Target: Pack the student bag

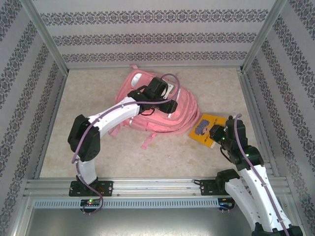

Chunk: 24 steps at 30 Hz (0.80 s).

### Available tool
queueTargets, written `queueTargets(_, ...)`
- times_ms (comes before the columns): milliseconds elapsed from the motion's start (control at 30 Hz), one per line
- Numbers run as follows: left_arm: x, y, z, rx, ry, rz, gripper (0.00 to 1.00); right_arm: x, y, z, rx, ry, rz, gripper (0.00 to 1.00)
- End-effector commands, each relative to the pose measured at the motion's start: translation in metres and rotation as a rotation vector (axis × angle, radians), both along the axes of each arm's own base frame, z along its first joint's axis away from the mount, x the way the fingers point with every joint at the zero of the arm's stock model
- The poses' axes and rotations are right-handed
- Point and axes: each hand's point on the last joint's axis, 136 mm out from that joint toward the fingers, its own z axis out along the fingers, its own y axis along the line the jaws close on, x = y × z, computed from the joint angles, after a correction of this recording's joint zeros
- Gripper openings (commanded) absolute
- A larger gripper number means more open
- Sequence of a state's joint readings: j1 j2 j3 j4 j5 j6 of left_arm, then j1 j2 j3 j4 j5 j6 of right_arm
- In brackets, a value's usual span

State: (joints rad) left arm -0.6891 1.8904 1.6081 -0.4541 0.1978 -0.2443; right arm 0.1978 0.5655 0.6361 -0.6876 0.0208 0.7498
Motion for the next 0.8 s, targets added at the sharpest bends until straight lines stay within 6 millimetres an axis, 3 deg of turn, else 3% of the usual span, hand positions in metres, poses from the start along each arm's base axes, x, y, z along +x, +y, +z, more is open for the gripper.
queueTargets(0,0.009,-0.027,0.019,-0.156,0.039,-0.027,0.62,0.009,-0.008,0.023,-0.028,-0.089,-0.027,0.00)
queueTargets(200,0.026,-0.044,-0.009,-0.177,0.113,-0.027,0.59,0.012,-0.007,0.019,-0.016,-0.097,-0.022,0.00)
queueTargets(367,0.034,-0.051,-0.030,-0.162,0.147,-0.017,0.50,0.014,-0.004,0.016,0.013,-0.096,-0.018,0.00)
queueTargets(467,0.038,-0.050,-0.038,-0.135,0.146,-0.007,0.41,0.015,-0.004,0.017,0.025,-0.103,-0.017,0.00)
queueTargets(500,0.039,-0.049,-0.040,-0.129,0.147,-0.005,0.31,0.015,-0.004,0.018,0.027,-0.106,-0.017,0.00)
queueTargets(600,0.036,-0.048,-0.031,-0.135,0.153,-0.012,0.01,0.015,-0.005,0.022,0.023,-0.113,-0.019,0.00)
queueTargets(767,0.027,-0.025,0.017,-0.175,0.091,0.017,0.00,0.015,0.006,0.041,0.024,-0.171,0.065,0.00)
